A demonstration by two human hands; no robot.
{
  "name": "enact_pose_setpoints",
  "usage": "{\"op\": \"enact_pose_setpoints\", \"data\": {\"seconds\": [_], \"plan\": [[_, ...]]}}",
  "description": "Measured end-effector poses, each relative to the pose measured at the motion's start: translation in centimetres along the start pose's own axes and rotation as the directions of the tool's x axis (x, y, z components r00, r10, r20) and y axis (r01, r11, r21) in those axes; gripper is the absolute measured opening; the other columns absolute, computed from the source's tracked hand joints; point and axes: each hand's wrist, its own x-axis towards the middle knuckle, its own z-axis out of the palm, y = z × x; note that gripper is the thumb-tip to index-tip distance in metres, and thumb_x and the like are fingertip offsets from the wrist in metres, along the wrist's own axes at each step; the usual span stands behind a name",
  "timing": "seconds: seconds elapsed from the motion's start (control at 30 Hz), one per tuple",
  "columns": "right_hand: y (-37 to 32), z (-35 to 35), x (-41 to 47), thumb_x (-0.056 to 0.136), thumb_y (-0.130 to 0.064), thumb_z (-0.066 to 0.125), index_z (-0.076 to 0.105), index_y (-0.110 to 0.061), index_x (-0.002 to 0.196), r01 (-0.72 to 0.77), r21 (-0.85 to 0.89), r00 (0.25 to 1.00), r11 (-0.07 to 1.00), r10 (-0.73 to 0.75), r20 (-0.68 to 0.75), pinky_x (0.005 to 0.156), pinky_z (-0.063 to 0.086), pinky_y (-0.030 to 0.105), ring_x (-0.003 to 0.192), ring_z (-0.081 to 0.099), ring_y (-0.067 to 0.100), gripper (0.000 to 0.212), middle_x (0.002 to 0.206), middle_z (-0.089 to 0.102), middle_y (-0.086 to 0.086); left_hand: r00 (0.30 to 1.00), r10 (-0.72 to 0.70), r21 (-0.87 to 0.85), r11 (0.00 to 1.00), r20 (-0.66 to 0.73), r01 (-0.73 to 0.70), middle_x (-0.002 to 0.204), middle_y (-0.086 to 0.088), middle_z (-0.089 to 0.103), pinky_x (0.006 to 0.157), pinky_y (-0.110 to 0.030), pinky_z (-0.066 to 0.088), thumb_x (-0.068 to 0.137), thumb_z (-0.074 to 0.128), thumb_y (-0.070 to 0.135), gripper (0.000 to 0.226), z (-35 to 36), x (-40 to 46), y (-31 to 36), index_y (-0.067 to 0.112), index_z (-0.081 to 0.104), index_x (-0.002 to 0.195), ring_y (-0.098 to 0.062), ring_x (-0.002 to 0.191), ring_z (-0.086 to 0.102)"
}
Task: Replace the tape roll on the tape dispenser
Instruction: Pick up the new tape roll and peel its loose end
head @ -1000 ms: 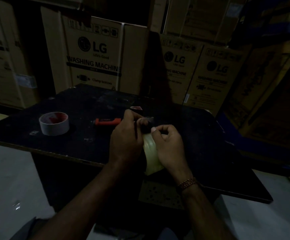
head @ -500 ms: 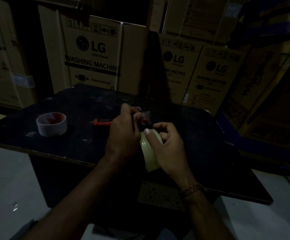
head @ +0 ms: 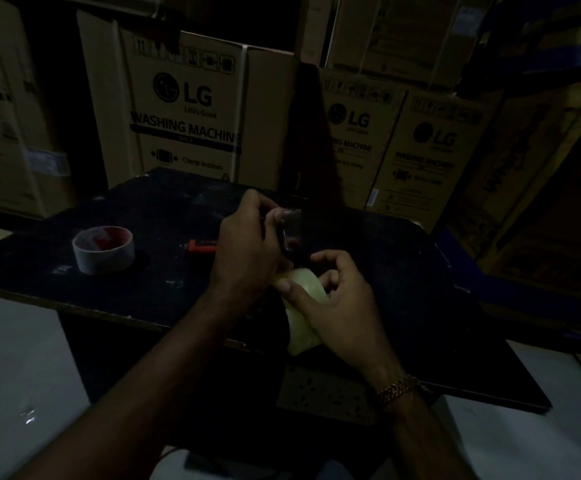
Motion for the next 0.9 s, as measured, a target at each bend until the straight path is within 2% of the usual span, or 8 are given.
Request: {"op": "enact_pose_setpoints", "data": {"seconds": [0.1, 0.2, 0.27, 0.43, 0.57, 0.63, 0.8, 0.9], "plan": [[0.2, 0.1, -0.4, 0.071, -0.059, 0.086, 0.055, -0.037, 0.124, 0.016, -0.018, 1.000, 1.000, -0.016, 0.024, 0.057, 0.052, 0.019, 0.068, 0.067, 0.003, 0.066, 0.081, 0.066, -0.006, 0.999, 0.036, 0.086, 0.996, 0.012, -0.037, 0.091, 0.001, 0.074, 0.055, -0.022, 0.060, 0.107, 0.060, 0.024, 0.011, -0.5, 1.0, -0.6, 0.014, 0.066, 0.107, -0.006, 0.064, 0.073], [0.2, 0.1, -0.5, 0.080, -0.047, 0.085, 0.056, -0.037, 0.123, 0.029, -0.016, 0.999, 0.999, -0.029, -0.036, 0.061, 0.060, 0.027, 0.077, 0.072, 0.009, 0.053, 0.090, 0.070, -0.005, 0.984, 0.178, 0.207, 0.963, -0.012, -0.172, 0.106, 0.002, 0.075, 0.077, -0.041, 0.065, 0.099, 0.072, 0.026, 0.012, -1.1, 2.3, -1.5, 0.017, 0.077, 0.105, -0.010, 0.093, 0.073], [0.2, 0.0, -0.4, 0.083, -0.041, 0.084, 0.058, -0.035, 0.125, 0.018, 0.001, 0.998, 1.000, -0.018, -0.061, 0.060, 0.064, 0.030, 0.080, 0.074, 0.011, 0.050, 0.098, 0.071, -0.006, 0.970, 0.242, 0.257, 0.939, -0.017, -0.230, 0.116, 0.004, 0.074, 0.084, -0.042, 0.063, 0.093, 0.078, 0.032, 0.015, -1.5, 2.8, -1.9, 0.020, 0.082, 0.101, -0.011, 0.105, 0.071], [0.1, -0.4, 0.5, 0.085, -0.040, 0.079, 0.053, -0.032, 0.141, 0.022, -0.086, 0.998, 0.996, -0.028, -0.063, 0.065, 0.061, 0.023, 0.093, 0.069, 0.008, 0.062, 0.118, 0.062, -0.007, 0.976, 0.212, 0.233, 0.953, -0.058, -0.193, 0.129, 0.008, 0.071, 0.085, -0.037, 0.063, 0.087, 0.078, 0.046, 0.023, -1.8, 3.1, -2.3, 0.029, 0.085, 0.101, -0.005, 0.111, 0.068], [0.1, -0.4, 0.9, 0.082, -0.042, 0.079, 0.051, -0.032, 0.144, 0.055, -0.169, 0.993, 0.984, -0.072, -0.094, 0.071, 0.058, 0.025, 0.096, 0.065, 0.008, 0.069, 0.118, 0.060, -0.006, 0.983, 0.157, 0.190, 0.972, -0.091, -0.138, 0.128, 0.010, 0.071, 0.079, -0.014, 0.054, 0.088, 0.083, 0.038, 0.016, -1.4, 2.9, -2.8, 0.027, 0.085, 0.100, 0.019, 0.094, 0.061], [0.2, -0.3, 1.0, 0.082, -0.042, 0.079, 0.051, -0.032, 0.144, 0.076, -0.184, 0.989, 0.980, -0.097, -0.108, 0.072, 0.057, 0.024, 0.096, 0.064, 0.007, 0.068, 0.118, 0.061, -0.006, 0.990, 0.118, 0.196, 0.976, -0.082, -0.100, 0.127, 0.010, 0.072, 0.077, -0.009, 0.051, 0.088, 0.083, 0.038, 0.017, -1.3, 3.0, -3.1, 0.028, 0.085, 0.101, 0.021, 0.091, 0.059], [0.7, -0.7, 1.4, 0.088, -0.041, 0.076, 0.049, -0.029, 0.148, 0.107, -0.202, 0.987, 0.973, -0.129, -0.098, 0.070, 0.049, 0.014, 0.099, 0.061, 0.005, 0.066, 0.127, 0.059, -0.005, 0.997, -0.067, 0.000, 0.998, 0.023, 0.067, 0.127, 0.015, 0.067, 0.087, -0.042, 0.064, 0.087, 0.073, 0.059, 0.063, -2.3, 4.1, -3.7, 0.034, 0.064, 0.144, -0.012, 0.107, 0.073], [1.1, -0.8, 1.8, 0.090, -0.038, 0.076, 0.050, -0.027, 0.149, 0.133, -0.214, 0.983, 0.968, -0.157, -0.099, 0.077, 0.048, 0.010, 0.108, 0.060, 0.007, 0.065, 0.136, 0.059, -0.006, 0.986, -0.159, -0.099, 0.982, 0.053, 0.164, 0.122, 0.016, 0.070, 0.084, -0.051, 0.066, 0.086, 0.067, 0.066, 0.063, -2.8, 4.5, -4.3, 0.034, 0.065, 0.140, -0.018, 0.104, 0.076]]}}
